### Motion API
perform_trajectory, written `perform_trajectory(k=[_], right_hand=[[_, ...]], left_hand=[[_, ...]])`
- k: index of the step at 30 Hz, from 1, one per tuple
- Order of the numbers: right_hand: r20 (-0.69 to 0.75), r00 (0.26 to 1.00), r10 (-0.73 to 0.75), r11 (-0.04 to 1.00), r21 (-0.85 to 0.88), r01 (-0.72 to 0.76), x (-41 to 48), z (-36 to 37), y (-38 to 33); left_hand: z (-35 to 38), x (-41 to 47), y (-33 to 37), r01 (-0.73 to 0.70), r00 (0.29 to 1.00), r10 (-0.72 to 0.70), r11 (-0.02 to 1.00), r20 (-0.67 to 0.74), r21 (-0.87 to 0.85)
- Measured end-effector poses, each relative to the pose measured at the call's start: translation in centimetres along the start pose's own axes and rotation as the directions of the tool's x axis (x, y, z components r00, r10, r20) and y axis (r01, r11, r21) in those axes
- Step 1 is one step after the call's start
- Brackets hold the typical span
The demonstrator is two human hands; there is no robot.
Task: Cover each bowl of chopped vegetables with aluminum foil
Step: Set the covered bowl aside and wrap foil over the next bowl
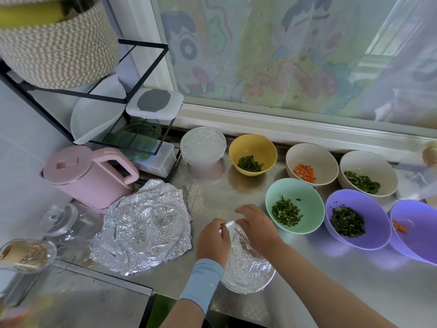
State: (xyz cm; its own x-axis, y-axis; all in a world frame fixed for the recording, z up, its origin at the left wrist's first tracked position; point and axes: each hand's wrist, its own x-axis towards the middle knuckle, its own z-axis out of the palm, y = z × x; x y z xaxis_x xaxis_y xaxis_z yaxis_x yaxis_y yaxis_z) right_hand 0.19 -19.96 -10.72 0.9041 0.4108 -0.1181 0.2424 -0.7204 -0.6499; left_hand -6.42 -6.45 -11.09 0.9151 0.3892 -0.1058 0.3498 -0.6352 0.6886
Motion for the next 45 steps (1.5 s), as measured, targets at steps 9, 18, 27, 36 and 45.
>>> perform_trajectory(k=[9, 18, 27, 36, 45], right_hand=[[-0.068, 0.994, 0.089, 0.994, 0.074, -0.083, -0.7, -0.3, 0.3], [-0.081, 0.995, 0.059, 0.998, -0.009, -0.060, -1.1, -0.1, 0.5], [-0.048, 0.996, 0.079, 0.997, -0.004, -0.079, -0.9, 0.4, 0.7], [-0.015, 0.996, 0.085, 0.996, -0.040, -0.086, -0.9, 0.3, 0.8], [0.061, 0.998, 0.019, 0.992, -0.123, -0.011, -0.1, -0.2, 0.5]], left_hand=[[0.3, 1.4, 0.8, -0.075, 0.990, 0.072, 0.997, 0.123, 0.022], [0.3, 0.2, -0.1, -0.073, 0.997, 0.071, 0.996, 0.037, 0.058], [0.4, 1.9, 0.7, -0.124, 0.979, 0.117, 0.992, 0.168, 0.035], [1.0, 1.5, 0.4, -0.101, 0.986, 0.092, 0.993, 0.137, 0.059], [0.6, 0.6, -0.2, -0.021, 0.997, 0.014, 0.995, 0.075, 0.093]])
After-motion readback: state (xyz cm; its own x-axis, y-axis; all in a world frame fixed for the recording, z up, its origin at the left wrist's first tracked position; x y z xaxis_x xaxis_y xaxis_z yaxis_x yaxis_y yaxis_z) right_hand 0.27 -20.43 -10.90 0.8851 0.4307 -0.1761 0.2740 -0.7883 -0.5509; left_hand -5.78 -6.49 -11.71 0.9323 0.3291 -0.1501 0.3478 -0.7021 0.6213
